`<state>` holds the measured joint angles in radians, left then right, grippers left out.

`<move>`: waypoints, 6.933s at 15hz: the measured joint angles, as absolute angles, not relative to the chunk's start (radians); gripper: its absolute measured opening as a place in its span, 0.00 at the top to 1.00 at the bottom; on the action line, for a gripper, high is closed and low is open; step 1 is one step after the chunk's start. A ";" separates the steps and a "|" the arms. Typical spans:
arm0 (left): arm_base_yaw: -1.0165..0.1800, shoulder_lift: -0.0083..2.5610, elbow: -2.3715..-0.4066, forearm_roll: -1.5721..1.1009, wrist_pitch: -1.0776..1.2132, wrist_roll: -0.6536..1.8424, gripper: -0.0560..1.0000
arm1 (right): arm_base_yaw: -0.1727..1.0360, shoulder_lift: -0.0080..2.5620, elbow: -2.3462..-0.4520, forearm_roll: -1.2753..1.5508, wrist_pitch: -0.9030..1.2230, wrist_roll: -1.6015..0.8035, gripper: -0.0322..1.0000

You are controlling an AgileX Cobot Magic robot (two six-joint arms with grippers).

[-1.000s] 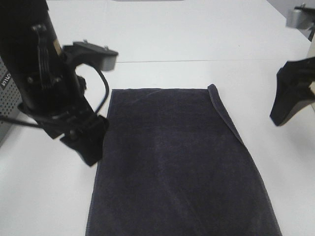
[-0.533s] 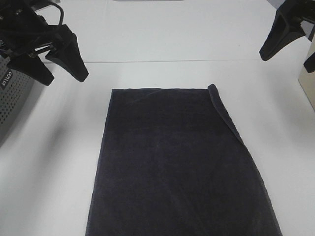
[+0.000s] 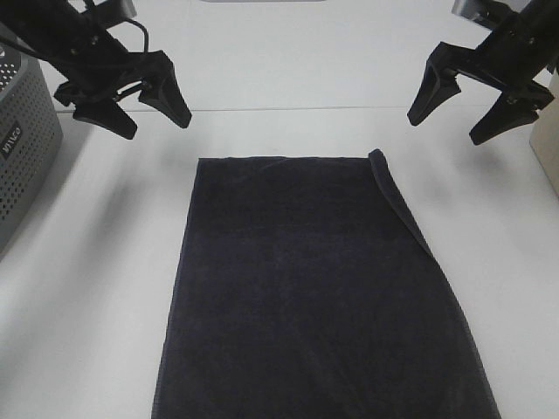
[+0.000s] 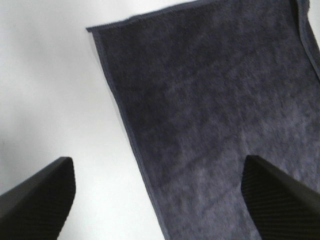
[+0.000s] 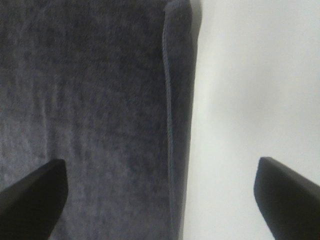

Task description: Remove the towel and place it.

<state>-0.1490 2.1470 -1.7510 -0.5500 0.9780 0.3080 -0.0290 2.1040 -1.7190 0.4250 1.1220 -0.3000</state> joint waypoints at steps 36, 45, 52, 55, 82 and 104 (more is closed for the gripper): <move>-0.277 2.685 -2.325 -0.634 1.110 0.165 0.37 | 0.121 2.585 -2.178 0.295 1.028 -0.213 0.45; -0.277 2.697 -2.323 -0.607 1.071 0.182 0.92 | 0.121 2.597 -2.178 0.257 1.006 -0.209 0.79; -0.282 2.697 -2.343 -0.540 1.068 0.185 0.93 | 0.121 2.595 -2.188 0.223 1.020 -0.204 0.96; -0.284 2.711 -2.417 -0.444 1.071 0.185 0.93 | 0.122 2.615 -2.256 0.213 1.052 -0.213 0.96; -0.269 2.763 -2.554 -0.368 0.534 0.321 0.93 | 0.122 2.701 -2.466 0.441 0.570 -0.483 0.96; -0.269 2.830 -2.554 -0.366 0.389 0.321 0.35 | 0.116 2.745 -2.466 0.491 0.502 -0.493 0.47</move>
